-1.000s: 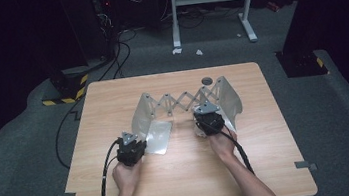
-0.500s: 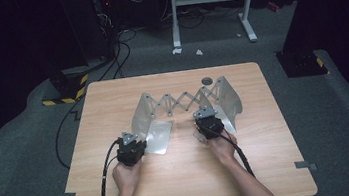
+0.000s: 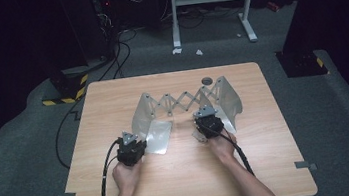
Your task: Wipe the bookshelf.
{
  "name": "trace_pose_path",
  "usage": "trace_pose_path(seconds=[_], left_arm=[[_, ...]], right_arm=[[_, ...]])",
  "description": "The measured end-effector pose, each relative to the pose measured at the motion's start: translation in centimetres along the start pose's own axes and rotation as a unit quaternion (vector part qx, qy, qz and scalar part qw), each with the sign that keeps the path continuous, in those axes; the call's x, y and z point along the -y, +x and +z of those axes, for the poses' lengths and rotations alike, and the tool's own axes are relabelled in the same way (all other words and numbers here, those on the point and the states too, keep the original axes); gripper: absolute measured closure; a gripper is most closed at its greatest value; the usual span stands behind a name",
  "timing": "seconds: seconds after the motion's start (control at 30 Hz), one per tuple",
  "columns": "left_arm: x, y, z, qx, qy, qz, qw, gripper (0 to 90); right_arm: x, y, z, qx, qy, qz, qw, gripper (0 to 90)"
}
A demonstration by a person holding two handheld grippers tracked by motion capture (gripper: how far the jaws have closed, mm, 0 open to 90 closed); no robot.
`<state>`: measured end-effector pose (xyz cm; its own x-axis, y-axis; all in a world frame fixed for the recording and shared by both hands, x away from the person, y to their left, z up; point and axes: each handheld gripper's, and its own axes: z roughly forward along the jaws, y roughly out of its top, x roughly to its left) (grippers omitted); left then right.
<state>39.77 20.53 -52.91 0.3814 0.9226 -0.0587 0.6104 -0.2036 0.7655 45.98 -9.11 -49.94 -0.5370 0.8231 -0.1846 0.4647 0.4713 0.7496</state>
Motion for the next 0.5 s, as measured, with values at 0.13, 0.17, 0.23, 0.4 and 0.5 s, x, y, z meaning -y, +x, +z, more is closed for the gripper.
trace_pose_path(seconds=[0.13,0.17,0.23,0.4,0.5], left_arm=[[0.0,0.0,0.0,0.000,0.000,0.000,1.0000,82.7],[0.0,0.0,0.0,0.000,0.000,0.000,1.0000,82.7],[0.0,0.0,0.0,0.000,0.000,0.000,1.0000,82.7],[0.0,0.0,0.0,0.000,0.000,0.000,1.0000,82.7],[0.0,0.0,0.0,0.000,0.000,0.000,1.0000,82.8]], right_arm=[[-0.3,0.0,-0.4,0.000,-0.010,0.002,0.9999,80.2],[-0.3,-0.1,-0.5,0.000,-0.012,0.003,0.9999,80.2],[-0.4,-0.2,-0.6,-0.002,-0.014,0.004,0.9999,80.2],[-1.3,-0.1,-1.0,-0.002,-0.017,0.003,0.9998,80.2],[-1.9,-0.2,-1.4,-0.001,-0.029,0.003,0.9996,80.2]])
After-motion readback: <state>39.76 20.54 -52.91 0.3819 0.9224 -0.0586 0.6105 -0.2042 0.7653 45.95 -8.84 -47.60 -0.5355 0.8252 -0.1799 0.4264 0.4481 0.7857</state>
